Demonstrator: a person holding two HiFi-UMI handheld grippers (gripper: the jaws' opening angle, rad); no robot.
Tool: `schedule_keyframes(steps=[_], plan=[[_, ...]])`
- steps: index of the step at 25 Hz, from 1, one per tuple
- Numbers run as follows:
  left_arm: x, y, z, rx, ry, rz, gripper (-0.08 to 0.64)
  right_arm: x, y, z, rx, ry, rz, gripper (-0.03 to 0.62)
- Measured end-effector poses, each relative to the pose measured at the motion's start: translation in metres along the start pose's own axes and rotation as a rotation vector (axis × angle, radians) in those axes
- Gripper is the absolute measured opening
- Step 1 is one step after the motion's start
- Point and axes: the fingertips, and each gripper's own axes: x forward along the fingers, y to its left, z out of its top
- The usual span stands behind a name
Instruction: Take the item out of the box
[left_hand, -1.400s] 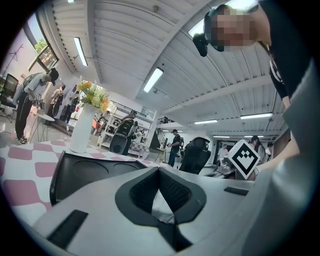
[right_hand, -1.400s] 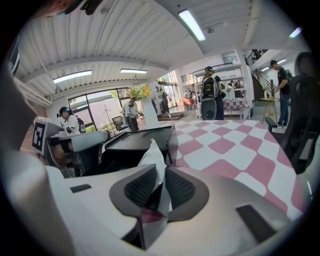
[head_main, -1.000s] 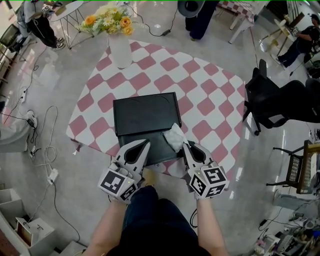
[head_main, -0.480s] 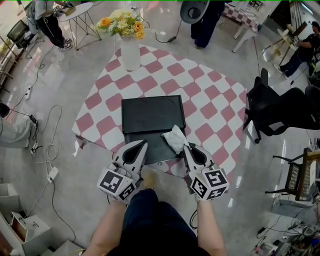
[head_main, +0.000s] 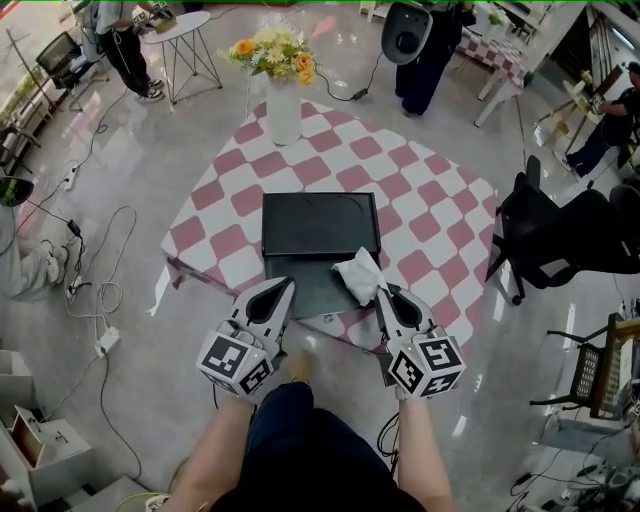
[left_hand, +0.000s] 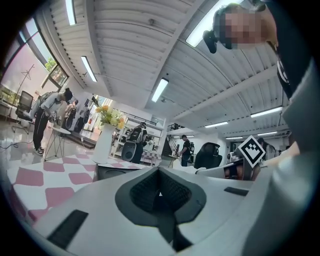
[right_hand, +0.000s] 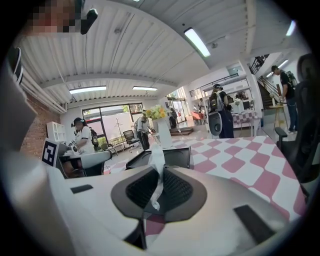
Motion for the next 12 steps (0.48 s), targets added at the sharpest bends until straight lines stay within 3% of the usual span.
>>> schedule_keyframes(steps=[12], plan=[[-0.035, 0.006, 0.026, 0.036, -0.062, 0.065, 0.0, -0.021, 0.02, 0.027, -0.056, -0.073, 0.008, 0.037]])
